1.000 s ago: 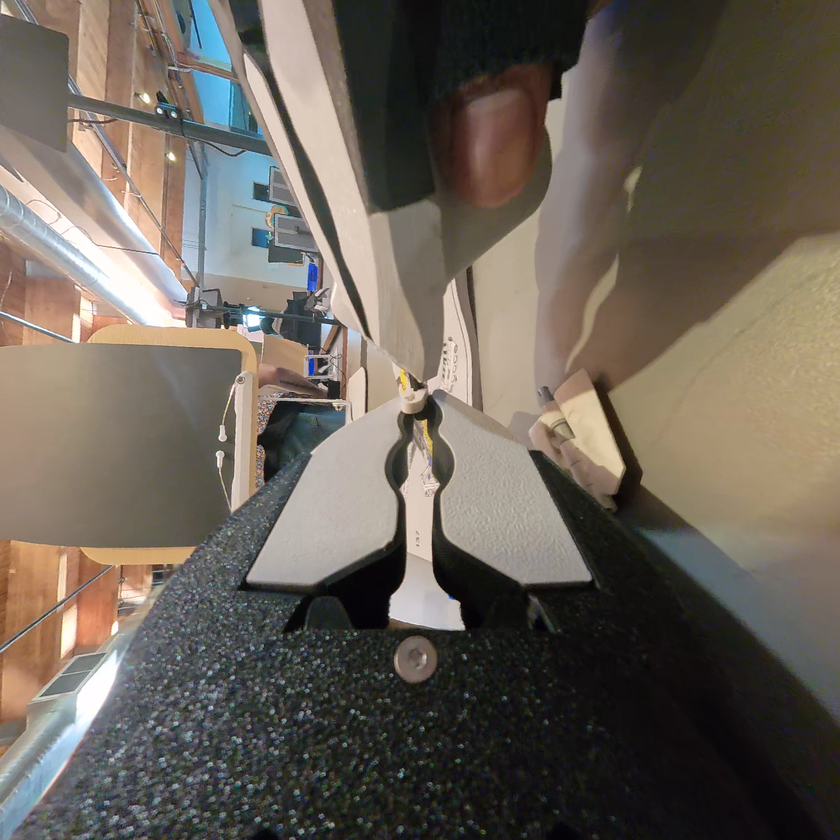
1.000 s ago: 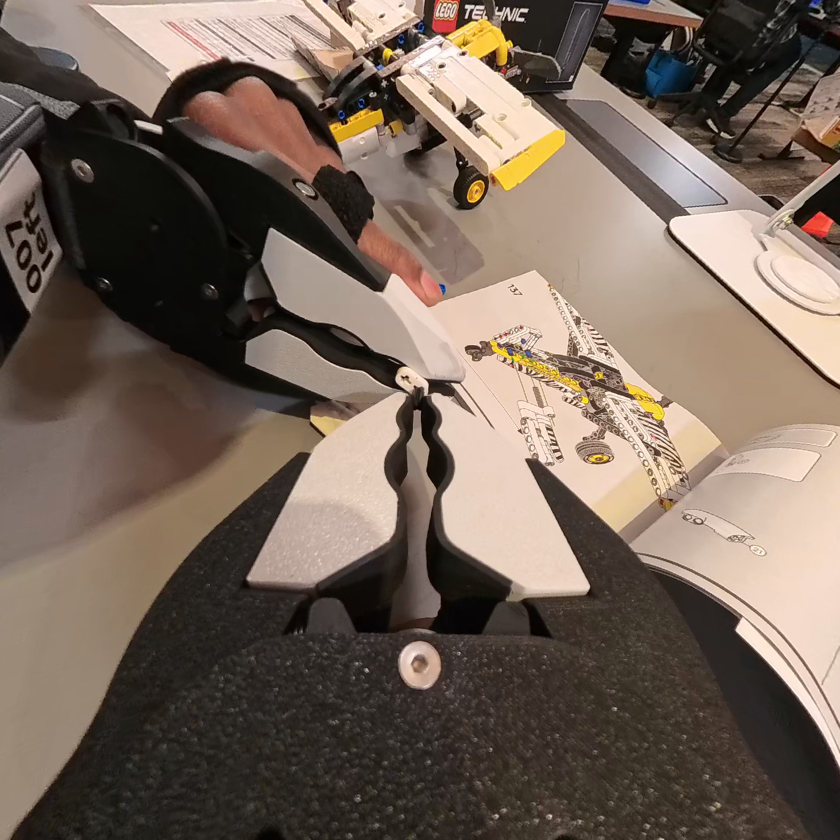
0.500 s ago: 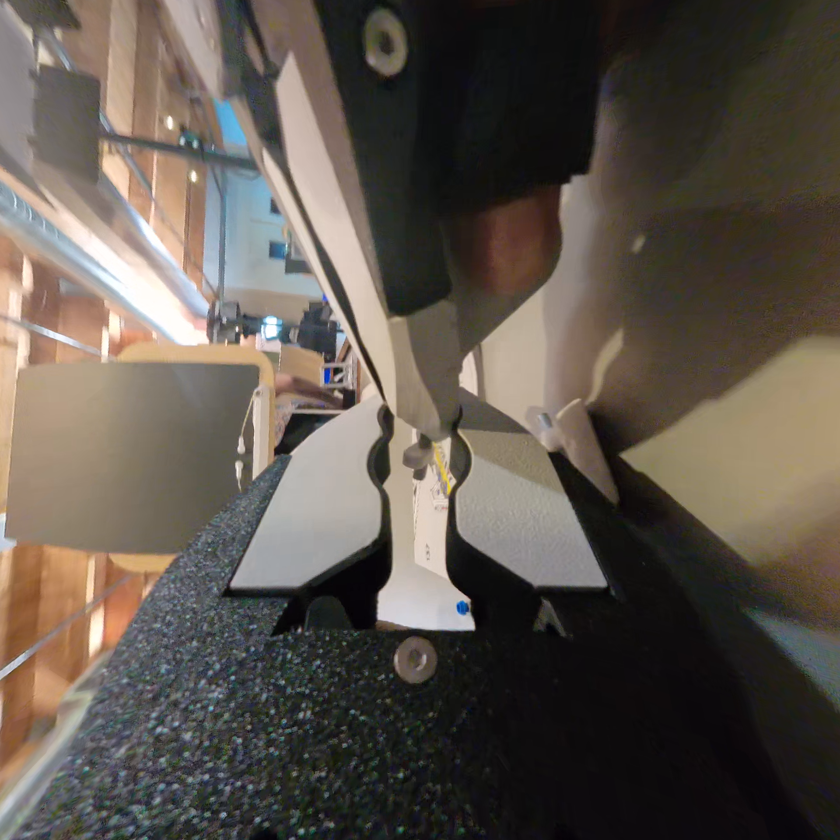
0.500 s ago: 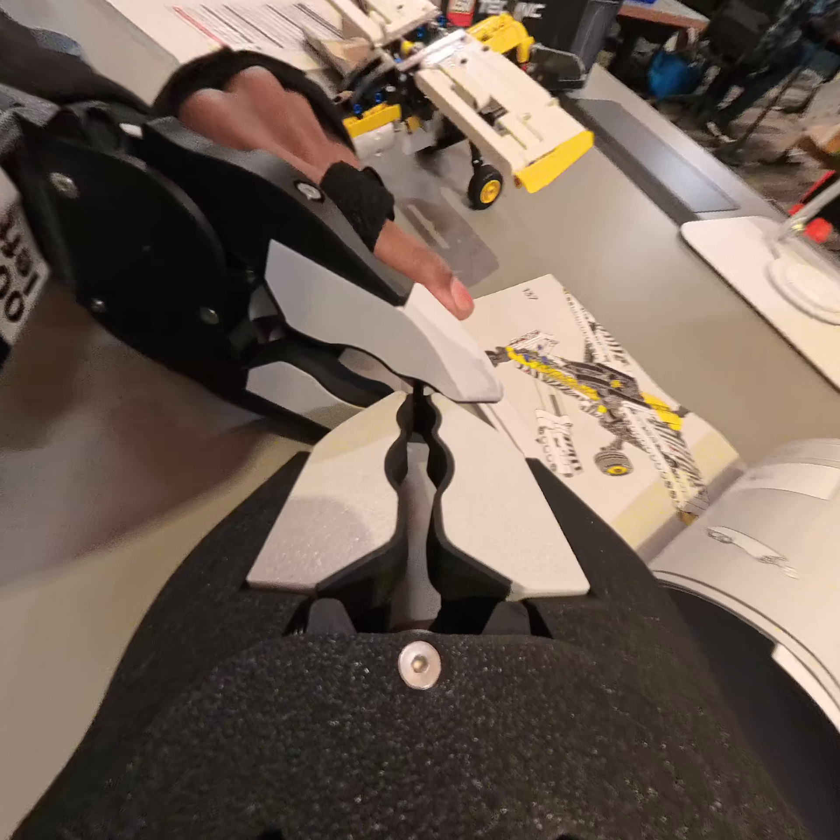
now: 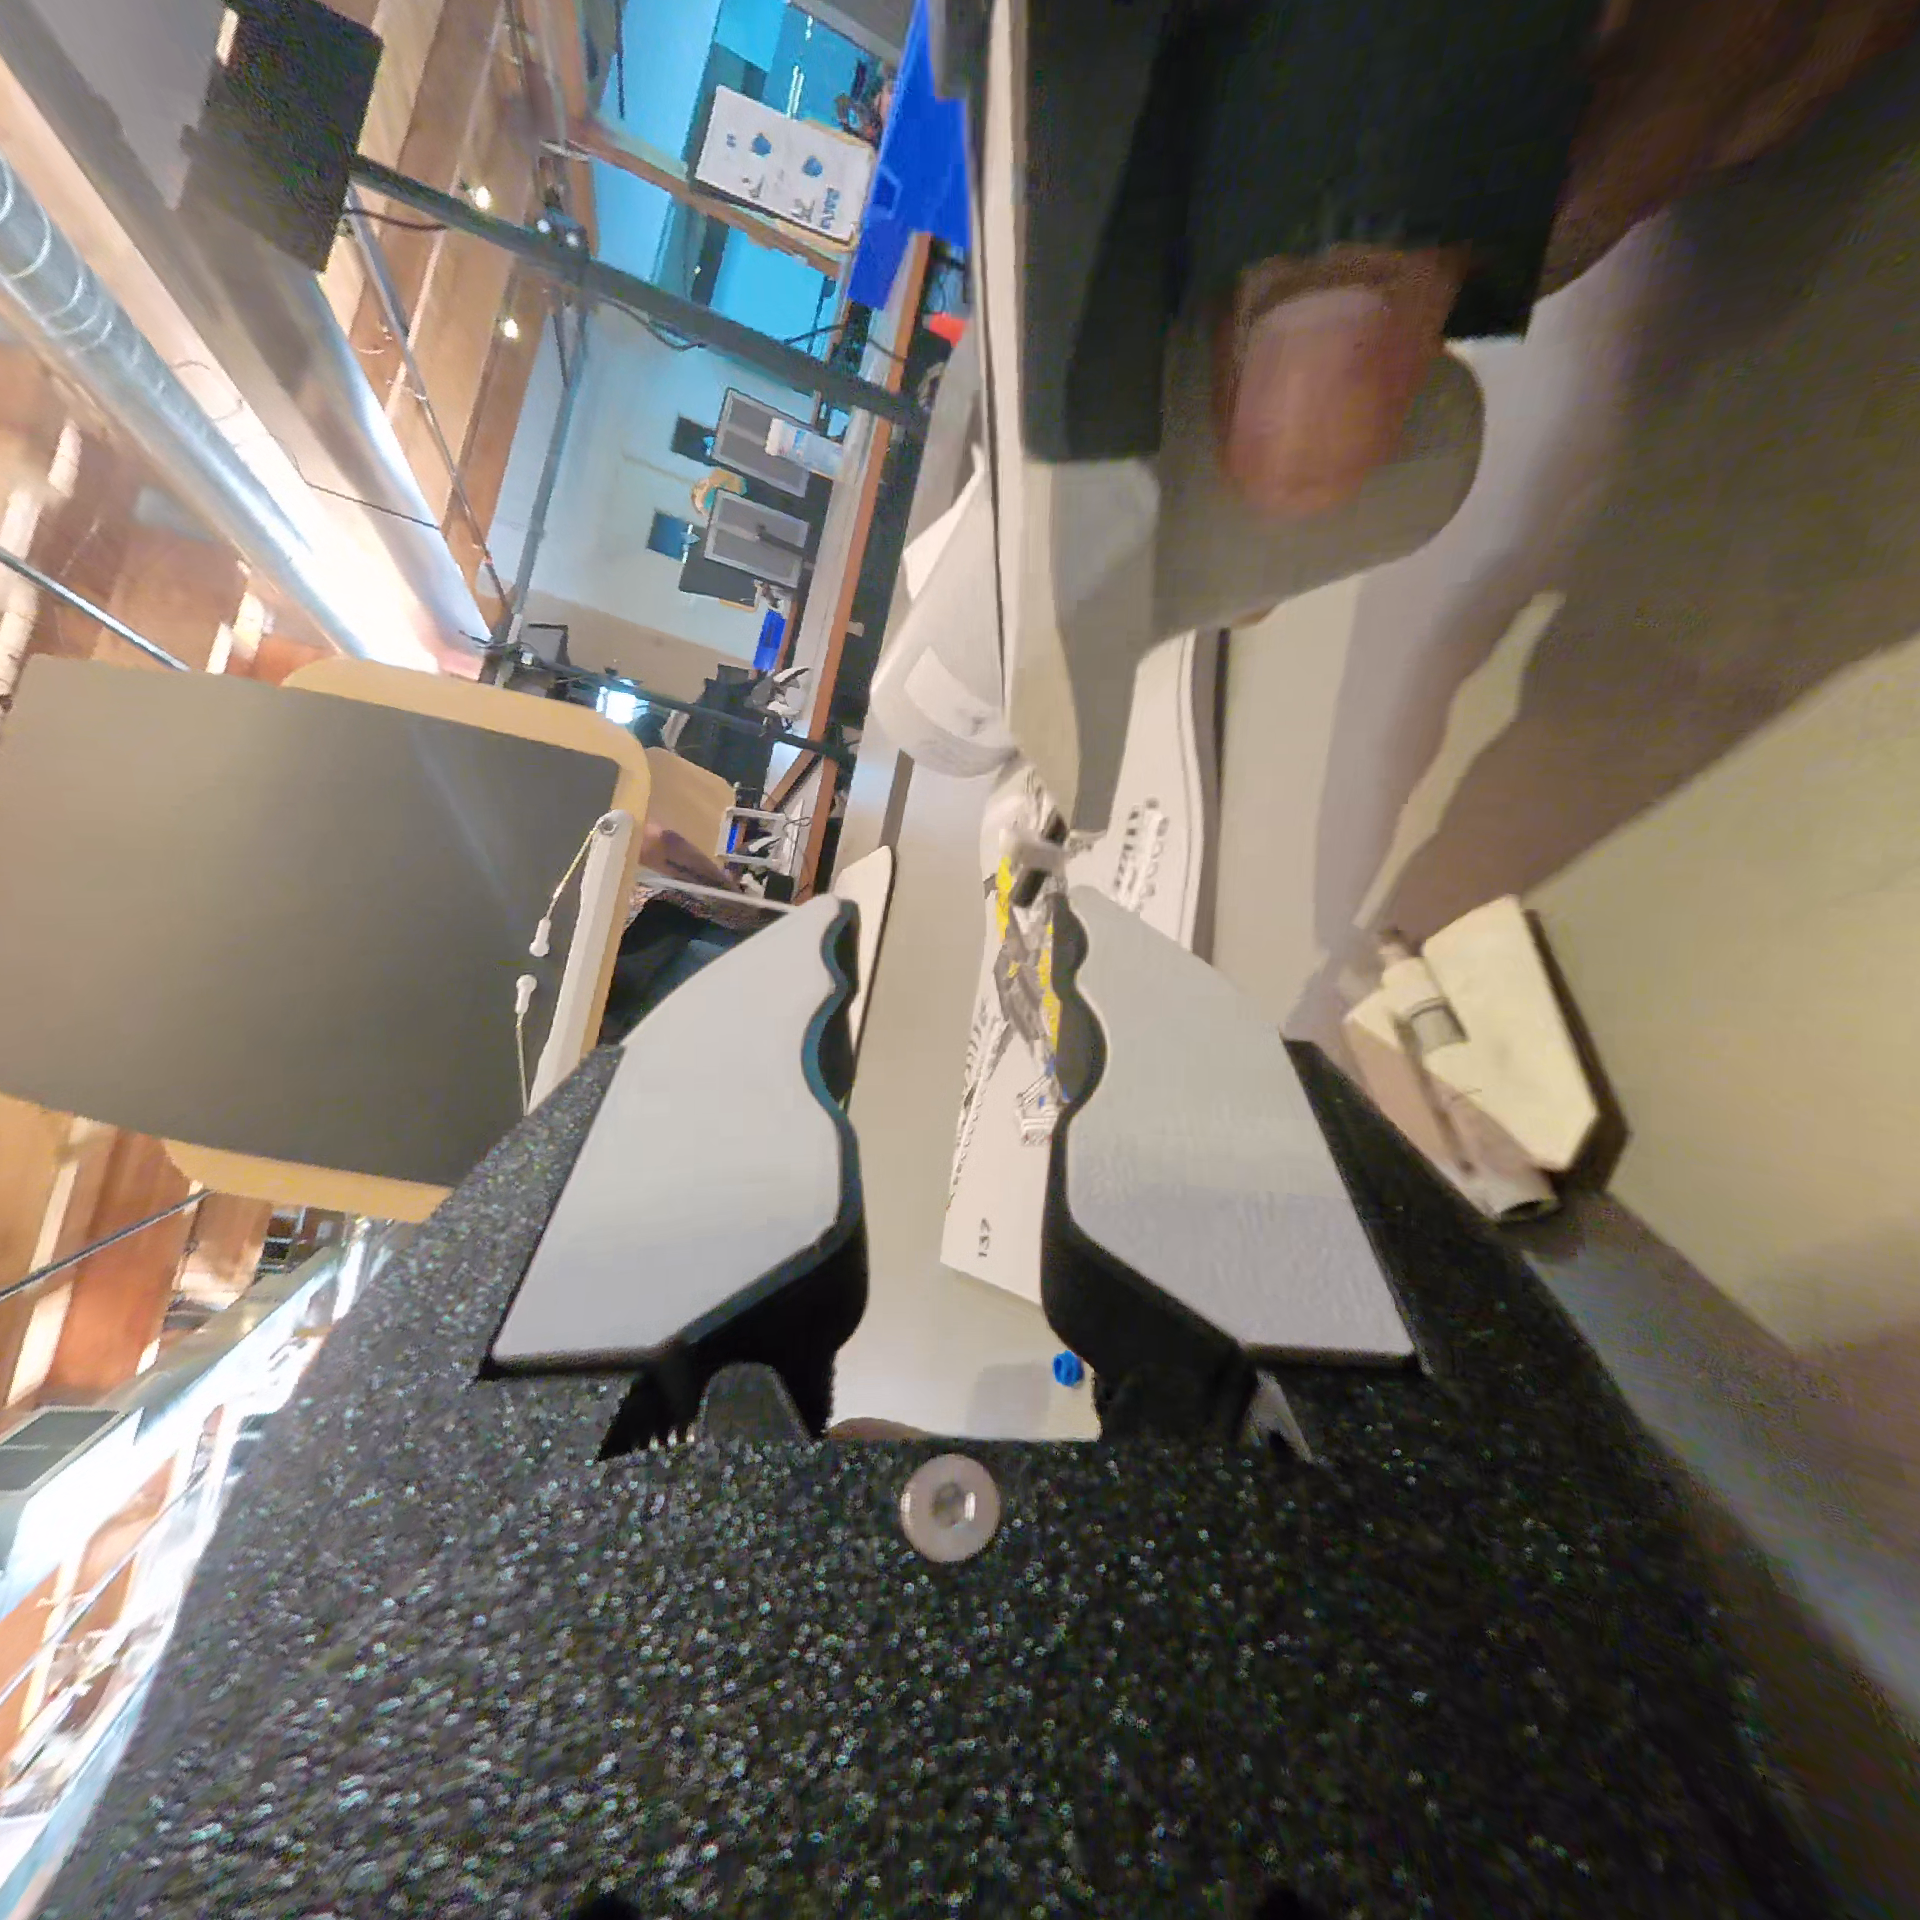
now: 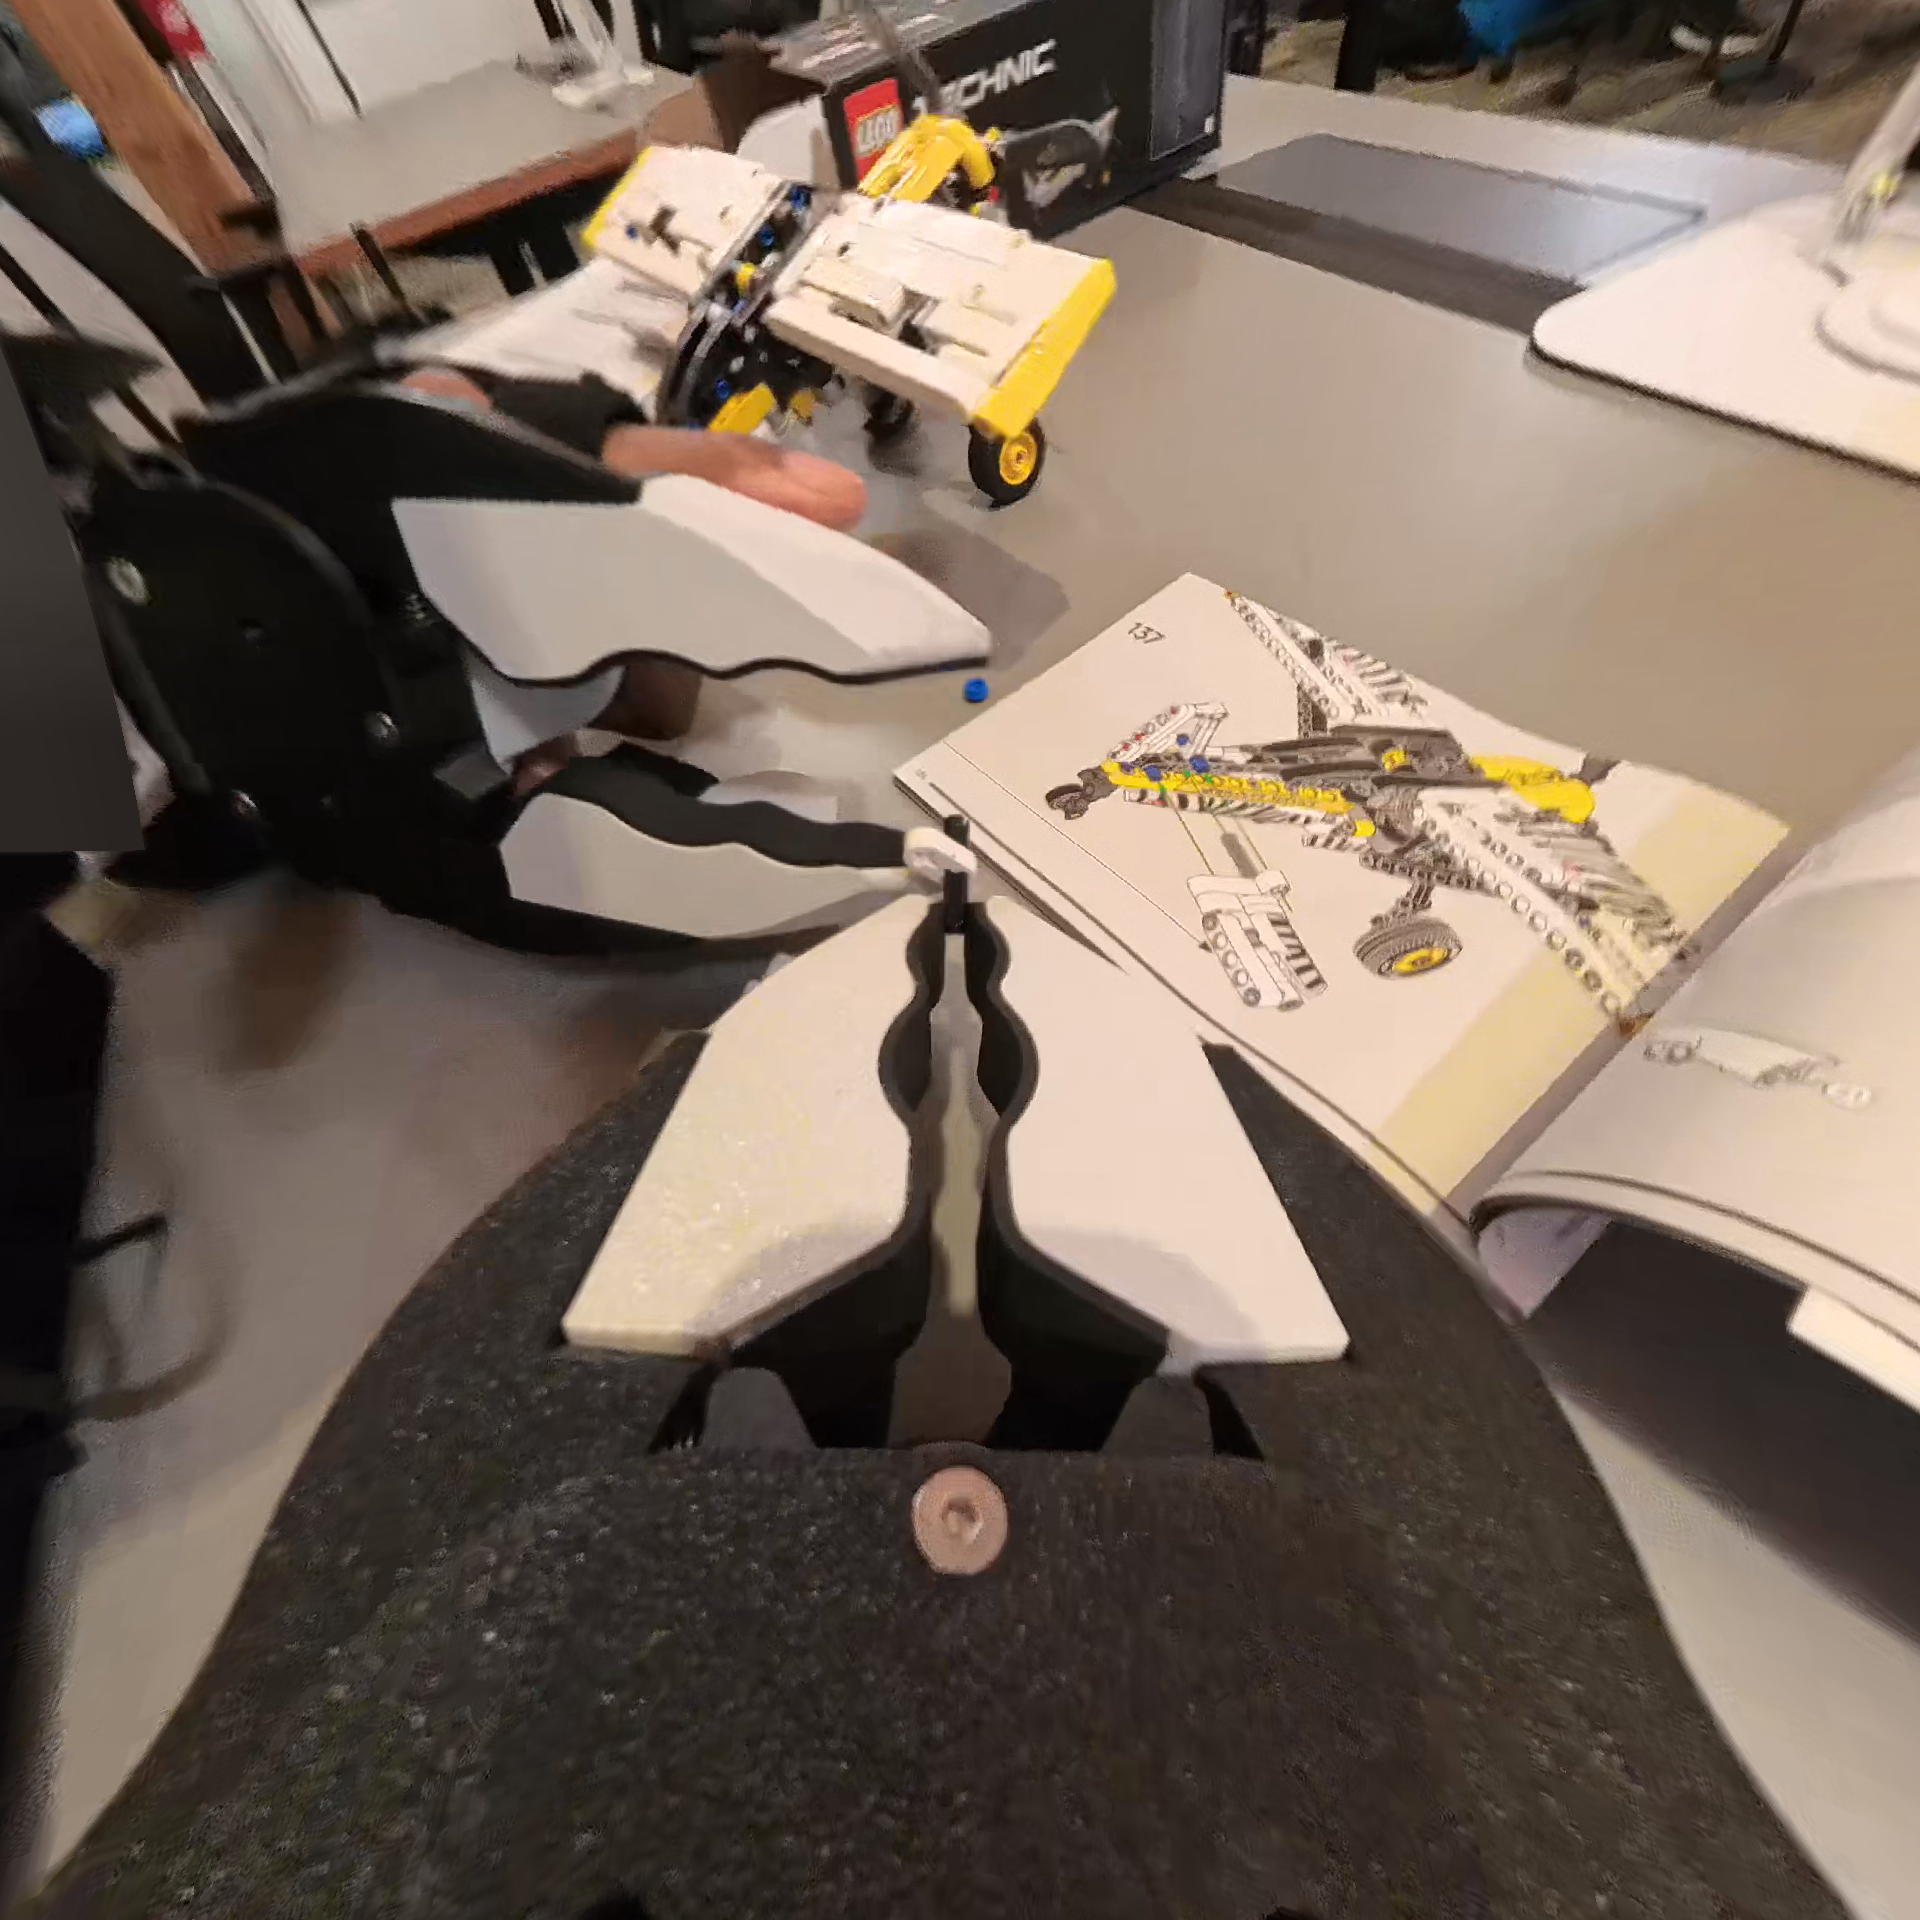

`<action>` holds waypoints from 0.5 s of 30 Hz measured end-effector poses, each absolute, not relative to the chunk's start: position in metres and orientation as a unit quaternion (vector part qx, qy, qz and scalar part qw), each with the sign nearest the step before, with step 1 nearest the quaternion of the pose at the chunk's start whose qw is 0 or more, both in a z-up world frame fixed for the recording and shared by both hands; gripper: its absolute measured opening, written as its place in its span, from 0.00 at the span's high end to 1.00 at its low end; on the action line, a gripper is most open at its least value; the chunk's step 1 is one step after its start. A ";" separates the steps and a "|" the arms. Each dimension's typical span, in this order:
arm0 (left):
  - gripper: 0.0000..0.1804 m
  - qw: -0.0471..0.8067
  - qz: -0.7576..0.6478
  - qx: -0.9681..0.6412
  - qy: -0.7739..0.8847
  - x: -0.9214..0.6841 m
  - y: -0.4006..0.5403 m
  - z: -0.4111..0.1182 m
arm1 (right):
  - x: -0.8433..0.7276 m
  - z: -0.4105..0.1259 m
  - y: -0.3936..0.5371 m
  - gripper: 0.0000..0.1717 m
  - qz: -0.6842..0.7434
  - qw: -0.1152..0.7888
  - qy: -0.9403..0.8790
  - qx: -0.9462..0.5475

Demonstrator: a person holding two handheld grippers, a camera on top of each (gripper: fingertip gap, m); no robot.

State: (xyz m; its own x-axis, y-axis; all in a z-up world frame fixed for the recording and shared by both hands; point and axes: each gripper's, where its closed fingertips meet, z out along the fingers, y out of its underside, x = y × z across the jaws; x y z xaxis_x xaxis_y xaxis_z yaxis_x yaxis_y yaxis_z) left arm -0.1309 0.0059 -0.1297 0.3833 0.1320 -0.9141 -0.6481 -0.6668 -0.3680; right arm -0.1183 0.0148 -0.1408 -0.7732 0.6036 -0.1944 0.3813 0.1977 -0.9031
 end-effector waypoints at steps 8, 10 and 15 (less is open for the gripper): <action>0.87 0.312 0.586 -0.712 0.229 -0.132 0.011 -0.135 | -0.114 -0.134 0.010 0.98 0.590 -0.011 -0.717 -0.371; 0.88 0.303 0.594 -0.707 0.235 -0.131 0.011 -0.135 | -0.113 -0.132 0.008 0.98 0.598 -0.028 -0.708 -0.375; 0.93 0.310 0.607 -0.696 0.224 -0.133 0.011 -0.129 | -0.112 -0.129 0.007 0.98 0.614 -0.064 -0.685 -0.387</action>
State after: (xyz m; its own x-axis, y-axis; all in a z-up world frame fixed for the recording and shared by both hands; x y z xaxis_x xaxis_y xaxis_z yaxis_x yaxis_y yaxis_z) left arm -0.1328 0.0108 -0.1295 0.1617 0.0647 -0.9847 -0.6886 -0.7073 -0.1596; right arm -0.1118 0.0072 -0.1292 -0.6919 0.4511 -0.5637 0.6093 -0.0541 -0.7911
